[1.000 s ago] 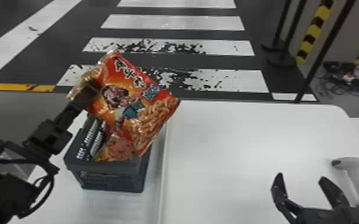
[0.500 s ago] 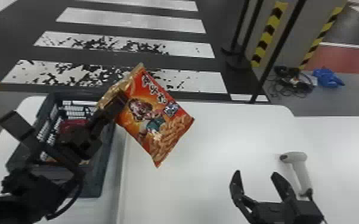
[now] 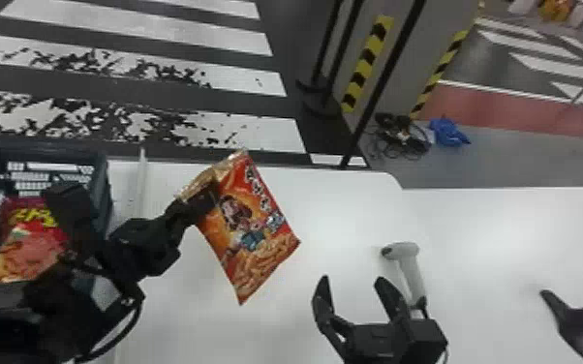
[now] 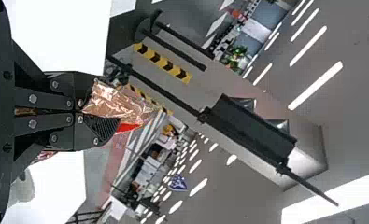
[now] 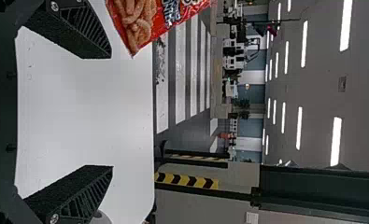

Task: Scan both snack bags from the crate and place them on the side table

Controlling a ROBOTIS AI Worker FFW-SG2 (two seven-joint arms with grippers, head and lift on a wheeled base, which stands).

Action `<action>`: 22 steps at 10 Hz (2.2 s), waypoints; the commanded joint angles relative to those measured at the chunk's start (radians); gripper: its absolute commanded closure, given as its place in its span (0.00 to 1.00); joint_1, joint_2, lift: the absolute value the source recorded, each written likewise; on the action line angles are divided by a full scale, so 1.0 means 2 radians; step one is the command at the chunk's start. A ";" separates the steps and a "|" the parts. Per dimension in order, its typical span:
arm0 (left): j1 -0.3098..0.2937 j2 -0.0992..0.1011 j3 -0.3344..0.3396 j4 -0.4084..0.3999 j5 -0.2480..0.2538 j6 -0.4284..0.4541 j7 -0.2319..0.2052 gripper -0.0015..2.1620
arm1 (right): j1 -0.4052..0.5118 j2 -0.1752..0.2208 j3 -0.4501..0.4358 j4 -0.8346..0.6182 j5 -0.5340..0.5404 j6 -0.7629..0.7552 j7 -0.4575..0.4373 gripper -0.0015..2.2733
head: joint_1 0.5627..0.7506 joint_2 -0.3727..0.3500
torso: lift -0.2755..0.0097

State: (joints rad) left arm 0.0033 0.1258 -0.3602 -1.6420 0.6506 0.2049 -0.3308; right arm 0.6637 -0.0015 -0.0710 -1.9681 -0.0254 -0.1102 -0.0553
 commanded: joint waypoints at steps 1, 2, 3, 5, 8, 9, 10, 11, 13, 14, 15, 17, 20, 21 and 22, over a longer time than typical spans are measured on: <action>-0.019 0.000 -0.025 0.035 -0.005 0.002 0.003 0.99 | 0.001 0.001 -0.001 0.000 0.000 -0.002 -0.001 0.04 | 0.70 0.03 | 0.62; -0.038 0.000 -0.042 0.070 -0.003 0.003 0.002 0.99 | 0.002 0.001 -0.001 0.000 0.000 -0.002 0.000 0.04 | 0.70 0.03 | 0.62; -0.058 -0.001 -0.061 0.108 0.002 0.005 -0.008 0.99 | 0.002 0.001 0.000 0.000 0.000 -0.002 0.000 0.04 | 0.70 0.03 | 0.62; -0.087 -0.006 -0.086 0.157 0.006 0.015 -0.032 0.99 | 0.003 0.001 0.000 0.000 0.000 -0.002 0.000 0.04 | 0.70 0.03 | 0.62; -0.114 -0.007 -0.117 0.171 -0.020 0.038 -0.039 0.02 | 0.009 0.001 0.001 -0.002 0.000 -0.008 0.000 0.04 | 0.70 0.03 | 0.62; -0.117 -0.007 -0.121 0.171 -0.029 0.048 -0.036 0.00 | 0.009 0.001 0.001 -0.002 0.000 -0.008 0.000 0.04 | 0.70 0.03 | 0.62; -0.117 -0.007 -0.119 0.170 -0.031 0.048 -0.033 0.01 | 0.012 0.001 0.001 -0.005 0.000 -0.010 0.000 0.04 | 0.70 0.03 | 0.62; -0.119 -0.006 -0.115 0.166 -0.044 0.048 -0.022 0.01 | 0.014 0.001 0.001 -0.005 0.000 -0.014 0.000 0.04 | 0.70 0.03 | 0.62; -0.118 -0.003 -0.102 0.154 -0.078 0.048 0.000 0.01 | 0.016 0.001 -0.001 -0.006 0.000 -0.014 0.000 0.04 | 0.70 0.03 | 0.62; -0.112 -0.002 -0.090 0.135 -0.105 0.041 0.020 0.01 | 0.016 0.001 -0.003 -0.006 0.000 -0.016 0.000 0.02 | 0.70 0.03 | 0.62; -0.085 0.000 -0.061 0.099 -0.138 0.031 0.035 0.01 | 0.016 0.001 -0.004 -0.006 -0.001 -0.014 0.000 0.01 | 0.70 0.03 | 0.62; -0.009 0.002 -0.003 -0.010 -0.213 0.017 0.049 0.02 | 0.011 0.001 -0.004 -0.006 -0.006 -0.011 0.000 0.03 | 0.70 0.03 | 0.62; 0.086 0.026 0.043 -0.150 -0.262 0.017 0.098 0.03 | -0.004 0.001 0.001 -0.005 -0.006 0.000 0.001 0.03 | 0.70 0.10 | 0.62; 0.117 0.028 0.056 -0.178 -0.288 0.017 0.111 0.03 | -0.010 0.001 0.001 -0.004 -0.006 0.018 0.001 0.03 | 0.70 0.12 | 0.62; 0.143 0.028 0.071 -0.198 -0.289 0.014 0.118 0.03 | -0.017 0.001 -0.001 -0.004 -0.017 0.039 0.002 0.03 | 0.70 0.16 | 0.62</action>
State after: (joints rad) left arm 0.2595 0.1813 -0.2352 -2.0119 0.0793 0.2352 -0.0952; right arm 0.6374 -0.0015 -0.0710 -1.9759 -0.0491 -0.0538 -0.0518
